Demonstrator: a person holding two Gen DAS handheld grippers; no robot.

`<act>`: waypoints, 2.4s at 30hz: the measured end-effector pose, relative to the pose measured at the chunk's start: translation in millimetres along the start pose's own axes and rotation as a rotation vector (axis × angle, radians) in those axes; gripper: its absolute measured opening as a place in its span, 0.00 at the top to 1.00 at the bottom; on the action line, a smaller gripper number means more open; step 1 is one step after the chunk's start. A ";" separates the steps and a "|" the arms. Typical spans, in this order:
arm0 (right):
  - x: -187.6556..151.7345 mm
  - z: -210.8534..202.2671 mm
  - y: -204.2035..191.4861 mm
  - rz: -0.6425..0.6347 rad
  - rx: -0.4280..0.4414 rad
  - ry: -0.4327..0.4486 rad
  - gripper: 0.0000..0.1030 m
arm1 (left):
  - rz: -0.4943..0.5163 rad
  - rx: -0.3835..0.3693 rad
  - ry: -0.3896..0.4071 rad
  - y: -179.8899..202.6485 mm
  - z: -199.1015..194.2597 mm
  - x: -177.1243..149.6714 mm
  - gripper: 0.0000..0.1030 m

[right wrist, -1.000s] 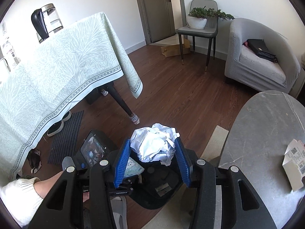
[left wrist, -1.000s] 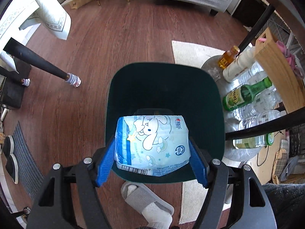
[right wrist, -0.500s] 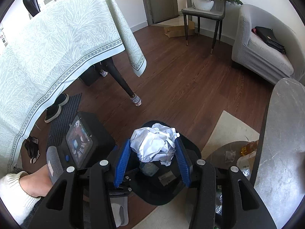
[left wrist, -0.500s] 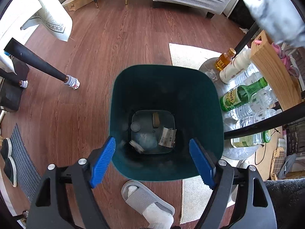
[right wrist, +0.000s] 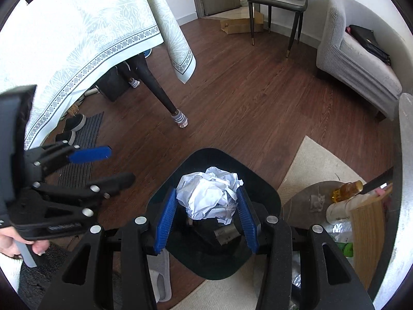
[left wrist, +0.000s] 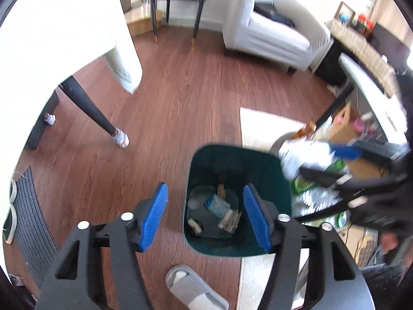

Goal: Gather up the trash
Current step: 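Lower the crumpled paper into the bin and open the right tool, then move both tools back over the marble table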

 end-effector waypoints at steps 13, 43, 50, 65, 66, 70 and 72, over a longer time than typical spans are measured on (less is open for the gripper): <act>-44.2 79.6 -24.2 -0.118 -0.025 -0.194 0.53 | 0.004 -0.095 0.215 27.0 -73.9 42.2 0.66; -32.0 -20.8 -18.4 -0.167 0.043 0.068 0.55 | 0.031 -0.130 0.385 81.2 -126.2 74.5 0.66; -21.0 -73.8 18.0 -0.079 0.019 0.200 0.59 | 0.064 -0.151 0.376 105.4 -118.3 74.8 0.61; -51.9 -135.5 133.9 0.143 -0.118 0.315 0.60 | 0.166 -0.183 0.322 185.7 -71.8 74.4 0.45; -55.8 -138.6 143.7 0.160 -0.127 0.317 0.60 | 0.173 -0.191 0.315 192.7 -65.9 74.4 0.43; -73.1 -149.2 185.6 0.235 -0.172 0.318 0.60 | 0.208 -0.205 0.285 219.1 -42.3 73.5 0.39; -84.6 -157.6 206.1 0.282 -0.195 0.333 0.60 | 0.247 -0.187 0.282 237.5 -33.5 72.6 0.36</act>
Point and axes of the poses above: each gripper's, at about its wrist camera, not at the fingertips, and z roughly the way its jaws point, y to its right, x to its top, the point moved 5 cm from there along z, roughly the way its jaws point, and after that the axes turned 10 degrees about -x, right-handed, at the moved point
